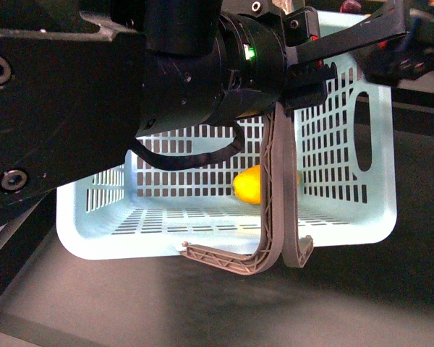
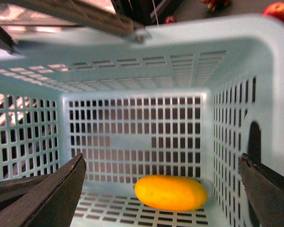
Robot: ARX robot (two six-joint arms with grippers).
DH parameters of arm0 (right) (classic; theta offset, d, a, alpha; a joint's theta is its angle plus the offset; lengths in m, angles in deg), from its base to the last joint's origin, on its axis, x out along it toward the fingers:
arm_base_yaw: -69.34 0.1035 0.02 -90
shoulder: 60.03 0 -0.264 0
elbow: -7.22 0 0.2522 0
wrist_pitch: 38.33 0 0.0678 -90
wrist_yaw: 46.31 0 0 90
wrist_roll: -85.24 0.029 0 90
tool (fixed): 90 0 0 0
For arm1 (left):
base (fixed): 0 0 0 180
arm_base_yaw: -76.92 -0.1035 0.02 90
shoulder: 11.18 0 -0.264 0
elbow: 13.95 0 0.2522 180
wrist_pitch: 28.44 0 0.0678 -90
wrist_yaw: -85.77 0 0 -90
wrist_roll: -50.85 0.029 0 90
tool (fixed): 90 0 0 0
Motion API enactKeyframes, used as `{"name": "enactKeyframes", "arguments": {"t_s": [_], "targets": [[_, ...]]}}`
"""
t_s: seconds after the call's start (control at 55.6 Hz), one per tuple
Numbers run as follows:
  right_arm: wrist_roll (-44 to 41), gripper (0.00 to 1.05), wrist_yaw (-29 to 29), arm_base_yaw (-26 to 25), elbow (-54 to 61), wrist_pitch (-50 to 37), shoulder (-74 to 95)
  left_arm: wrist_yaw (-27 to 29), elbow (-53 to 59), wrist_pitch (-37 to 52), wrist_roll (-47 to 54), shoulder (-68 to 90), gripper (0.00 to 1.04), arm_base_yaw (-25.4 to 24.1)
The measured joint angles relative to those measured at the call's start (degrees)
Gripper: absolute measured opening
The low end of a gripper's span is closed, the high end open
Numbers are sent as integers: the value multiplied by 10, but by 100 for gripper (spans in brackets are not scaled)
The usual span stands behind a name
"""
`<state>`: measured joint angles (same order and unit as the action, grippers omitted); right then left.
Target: Pick mango with right arm and hold basket with left
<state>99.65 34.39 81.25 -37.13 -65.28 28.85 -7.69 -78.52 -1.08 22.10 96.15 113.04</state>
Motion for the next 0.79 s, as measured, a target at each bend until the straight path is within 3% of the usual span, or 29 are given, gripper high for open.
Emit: {"name": "enactKeyframes", "arguments": {"t_s": [0.252,0.504,0.702,0.792], "targets": [[5,97,36,-36,111,86,-197,3,-1,0,1,0,6,-1],[8,97,86,-74,187,240,-430,3,-1,0,1,0,6,0],[19,97,150,-69,207,390,-590,3,-1,0,1,0,6,0],[20,97,158,-65,210,415,-623,3,-1,0,1,0,6,0]]}}
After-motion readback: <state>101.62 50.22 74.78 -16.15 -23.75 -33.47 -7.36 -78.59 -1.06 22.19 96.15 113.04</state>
